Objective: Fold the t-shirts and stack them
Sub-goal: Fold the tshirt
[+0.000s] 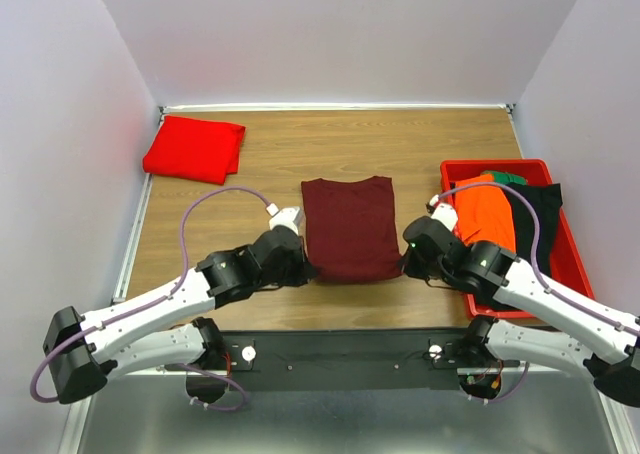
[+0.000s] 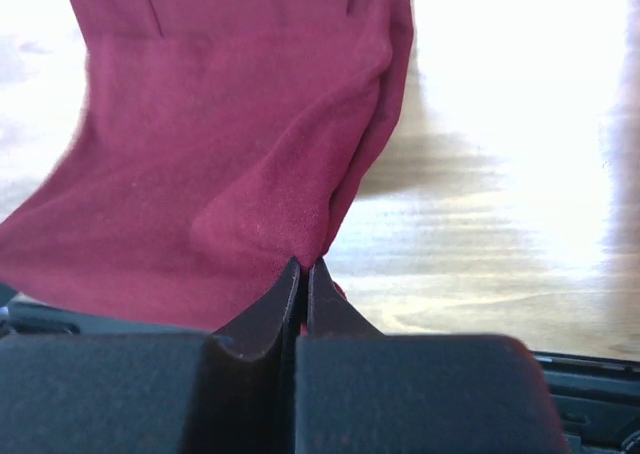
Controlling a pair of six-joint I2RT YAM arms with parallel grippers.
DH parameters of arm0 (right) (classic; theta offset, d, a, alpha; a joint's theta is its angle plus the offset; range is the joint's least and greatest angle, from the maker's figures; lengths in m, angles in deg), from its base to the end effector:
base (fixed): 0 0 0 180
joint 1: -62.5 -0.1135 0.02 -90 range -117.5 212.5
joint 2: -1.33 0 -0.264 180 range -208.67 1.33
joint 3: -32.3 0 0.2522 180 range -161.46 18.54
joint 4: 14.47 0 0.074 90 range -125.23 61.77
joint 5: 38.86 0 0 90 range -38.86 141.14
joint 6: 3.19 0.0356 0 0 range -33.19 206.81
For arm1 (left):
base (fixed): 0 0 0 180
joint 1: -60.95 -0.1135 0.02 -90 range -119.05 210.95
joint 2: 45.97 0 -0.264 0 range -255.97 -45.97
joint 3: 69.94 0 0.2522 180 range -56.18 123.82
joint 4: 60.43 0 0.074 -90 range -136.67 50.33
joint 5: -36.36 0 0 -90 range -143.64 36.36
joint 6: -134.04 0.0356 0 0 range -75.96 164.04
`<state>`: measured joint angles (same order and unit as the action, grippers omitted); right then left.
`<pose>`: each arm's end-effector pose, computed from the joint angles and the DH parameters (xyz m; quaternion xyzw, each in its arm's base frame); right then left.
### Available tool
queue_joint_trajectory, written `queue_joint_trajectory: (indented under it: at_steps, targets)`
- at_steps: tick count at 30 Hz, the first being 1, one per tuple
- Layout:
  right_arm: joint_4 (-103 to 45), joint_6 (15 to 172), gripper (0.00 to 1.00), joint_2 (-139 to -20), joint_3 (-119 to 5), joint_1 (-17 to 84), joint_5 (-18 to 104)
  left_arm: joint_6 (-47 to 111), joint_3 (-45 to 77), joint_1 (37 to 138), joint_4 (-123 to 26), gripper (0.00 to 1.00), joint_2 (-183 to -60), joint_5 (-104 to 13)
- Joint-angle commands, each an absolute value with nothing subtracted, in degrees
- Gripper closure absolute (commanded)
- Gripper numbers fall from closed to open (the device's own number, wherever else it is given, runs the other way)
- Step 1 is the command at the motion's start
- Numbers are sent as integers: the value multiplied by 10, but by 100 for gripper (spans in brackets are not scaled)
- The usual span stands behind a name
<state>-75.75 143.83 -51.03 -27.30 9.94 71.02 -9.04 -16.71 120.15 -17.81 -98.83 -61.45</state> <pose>0.1142 0.1293 0.2673 0.0897 0.9341 0.1538 0.3095 0.1033 -0.1639 0.2521 0.0212 0.9125 -0.3006 0.2767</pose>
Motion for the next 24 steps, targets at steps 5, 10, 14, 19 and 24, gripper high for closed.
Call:
queue_joint_trajectory:
  at_steps: [5,10,14,19,24]
  targets:
    - [-760,1395,92,-603,-373,101,829,25,-85,1076,-209,100,-1031,-567]
    - [-702,1333,92,-667,-413,154,801,69,-34,1042,-220,100,-1092,-549]
    - [-661,1289,95,-706,-432,210,753,86,-16,1008,-250,100,-1125,-521]
    - [-621,1250,96,-753,-453,274,708,105,18,961,-276,100,-1178,-508]
    - [-583,1221,96,-820,-492,328,661,113,62,923,-311,100,-1242,-503]
